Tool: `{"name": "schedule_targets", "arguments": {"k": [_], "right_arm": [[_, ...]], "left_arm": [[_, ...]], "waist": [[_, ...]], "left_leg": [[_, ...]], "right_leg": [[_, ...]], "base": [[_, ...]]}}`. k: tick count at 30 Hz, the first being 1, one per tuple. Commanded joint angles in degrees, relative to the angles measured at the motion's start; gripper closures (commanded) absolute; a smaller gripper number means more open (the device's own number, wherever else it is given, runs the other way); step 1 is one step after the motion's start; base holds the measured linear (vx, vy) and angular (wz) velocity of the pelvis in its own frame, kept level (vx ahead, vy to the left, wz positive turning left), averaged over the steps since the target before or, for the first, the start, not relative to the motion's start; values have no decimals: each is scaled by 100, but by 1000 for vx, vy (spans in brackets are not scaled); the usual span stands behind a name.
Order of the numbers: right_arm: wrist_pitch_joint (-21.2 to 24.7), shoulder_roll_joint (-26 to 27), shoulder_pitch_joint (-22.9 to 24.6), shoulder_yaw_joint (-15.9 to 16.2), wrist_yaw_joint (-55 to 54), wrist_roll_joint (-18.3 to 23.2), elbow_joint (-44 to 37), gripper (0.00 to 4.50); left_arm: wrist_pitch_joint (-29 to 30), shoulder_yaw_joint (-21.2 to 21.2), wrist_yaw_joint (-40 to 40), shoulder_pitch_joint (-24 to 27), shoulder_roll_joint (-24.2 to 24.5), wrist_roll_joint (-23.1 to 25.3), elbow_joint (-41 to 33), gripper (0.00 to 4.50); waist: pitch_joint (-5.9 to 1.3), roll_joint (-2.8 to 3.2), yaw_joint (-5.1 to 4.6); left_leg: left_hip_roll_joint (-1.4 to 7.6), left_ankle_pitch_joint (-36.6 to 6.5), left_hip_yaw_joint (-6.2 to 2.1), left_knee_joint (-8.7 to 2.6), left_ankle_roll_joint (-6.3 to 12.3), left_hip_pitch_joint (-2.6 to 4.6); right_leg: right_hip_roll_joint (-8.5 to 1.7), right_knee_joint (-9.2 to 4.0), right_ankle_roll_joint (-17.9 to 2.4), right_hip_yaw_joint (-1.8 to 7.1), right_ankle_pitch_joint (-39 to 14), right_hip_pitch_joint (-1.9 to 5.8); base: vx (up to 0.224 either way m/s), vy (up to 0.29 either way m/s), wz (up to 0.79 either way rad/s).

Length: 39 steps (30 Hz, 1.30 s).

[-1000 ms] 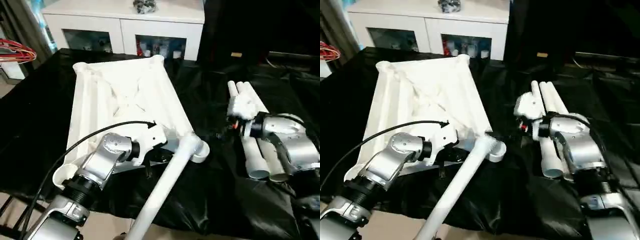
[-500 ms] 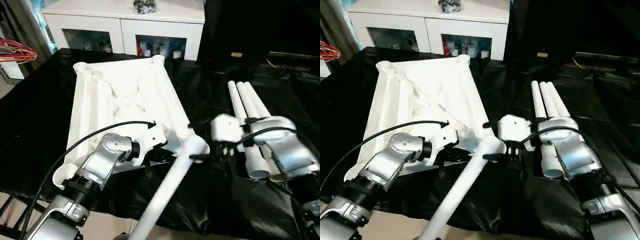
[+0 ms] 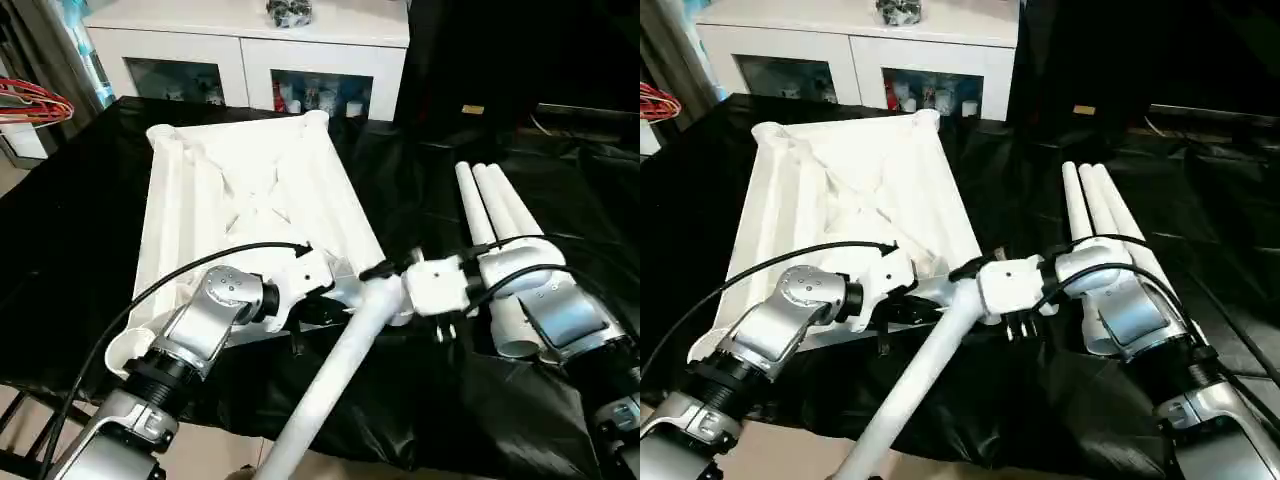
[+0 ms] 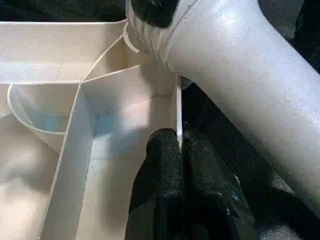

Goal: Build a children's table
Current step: Insert table leg to table base

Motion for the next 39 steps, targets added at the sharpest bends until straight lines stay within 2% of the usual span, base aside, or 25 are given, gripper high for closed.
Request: {"name": "schedule_targets", "arguments": {"k": [1, 3, 8, 9, 11, 12, 15, 17, 19, 22, 25, 27, 35, 37, 39], "right_arm": [[-166, 87, -168, 199, -93, -282, 146, 9], [-200, 124, -214, 261, -151, -380, 225, 9], [-340, 283, -370, 479, -316, -713, 542, 9], [-366, 336, -410, 554, -363, -822, 629, 35], [-427, 375, -453, 646, -416, -962, 738, 46], [-428, 424, -490, 786, -514, -1188, 892, 55], [-493, 444, -506, 872, -567, -1311, 1016, 82], [-489, 468, -482, 884, -549, -1287, 1028, 89], [-398, 531, -409, 867, -451, -1145, 988, 117], [-391, 556, -372, 860, -449, -1101, 963, 125], [-281, 688, -339, 777, -450, -928, 1054, 128], [-291, 701, -350, 777, -461, -928, 1095, 129], [-232, 761, -364, 638, -508, -776, 1159, 130], [-189, 760, -371, 583, -457, -686, 1147, 130], [-26, 765, -328, 462, -260, -399, 1029, 130]], "left_arm": [[28, -175, -99, 45, -12, 41, -20, 450], [27, -177, -99, 43, -12, 41, -15, 450], [18, -181, -90, 34, -20, 46, 12, 450], [16, -181, -88, 34, -22, 46, 16, 450], [12, -184, -85, 34, -25, 47, 23, 450], [1, -186, -79, 34, -30, 50, 37, 450], [-7, -191, -71, 32, -31, 49, 47, 450], [-12, -191, -68, 31, -31, 49, 51, 450], [-18, -192, -60, 32, -28, 49, 56, 450], [-18, -193, -54, 33, -27, 49, 55, 450], [-25, -191, -56, 23, -21, 47, 67, 450], [-25, -192, -57, 21, -21, 46, 70, 450], [-38, -189, -51, 11, -14, 51, 84, 450], [-42, -191, -53, 13, -5, 55, 84, 450], [-77, -190, -41, 17, 6, 67, 96, 450]], "waist": [[-381, -67, -18], [-371, -61, -21], [-375, -59, -23], [-370, -58, -29], [-372, -70, -29], [-374, -71, -26], [-371, -71, -26], [-370, -76, -34], [-369, -74, -32], [-373, -75, -34], [-369, -63, -35], [-370, -76, -41], [-368, -61, -41], [-369, -59, -42], [-372, -62, -40]], "left_leg": [[312, -817, -95, -331, 666, 34], [316, -891, -96, -337, 631, 44], [318, -922, -101, -340, 568, 46], [315, -987, -97, -338, 554, 46], [315, -987, -99, -337, 539, 48], [314, -958, -98, -339, 537, 53], [315, -930, -98, -338, 538, 47], [318, -975, -100, -342, 543, 53], [319, -1015, -98, -342, 544, 55], [319, -982, -102, -342, 553, 50], [316, -1009, -100, -341, 561, 48], [313, -1029, -101, -342, 535, 45], [317, -1052, -104, -347, 508, 54], [316, -1050, -103, -345, 508, 51], [318, -1036, -103, -343, 526, 48]], "right_leg": [[-412, -341, -1450, 271, -785, 324], [-417, -359, -1428, 277, -917, 323], [-404, -341, -1454, 278, -867, 314], [-409, -353, -1438, 283, -919, 318], [-412, -346, -1423, 286, -958, 316], [-410, -347, -1414, 286, -948, 315], [-410, -335, -1425, 294, -877, 320], [-403, -335, -1409, 292, -899, 317], [-408, -341, -1399, 297, -931, 317], [-408, -333, -1407, 297, -872, 322], [-413, -342, -1419, 300, -906, 322], [-406, -342, -1412, 295, -942, 322], [-408, -349, -1392, 297, -1001, 316], [-404, -346, -1399, 297, -979, 320], [-406, -341, -1414, 298, -926, 324]], "base": [[0, 0, 0], [0, 0, 0], [0, 0, 0], [0, 0, 0], [0, 0, 0], [0, 0, 0], [0, 0, 0], [0, 0, 0], [0, 0, 0], [0, 0, 0], [0, 0, 0], [0, 0, 0], [0, 0, 0], [0, 0, 0], [0, 0, 0]]}}
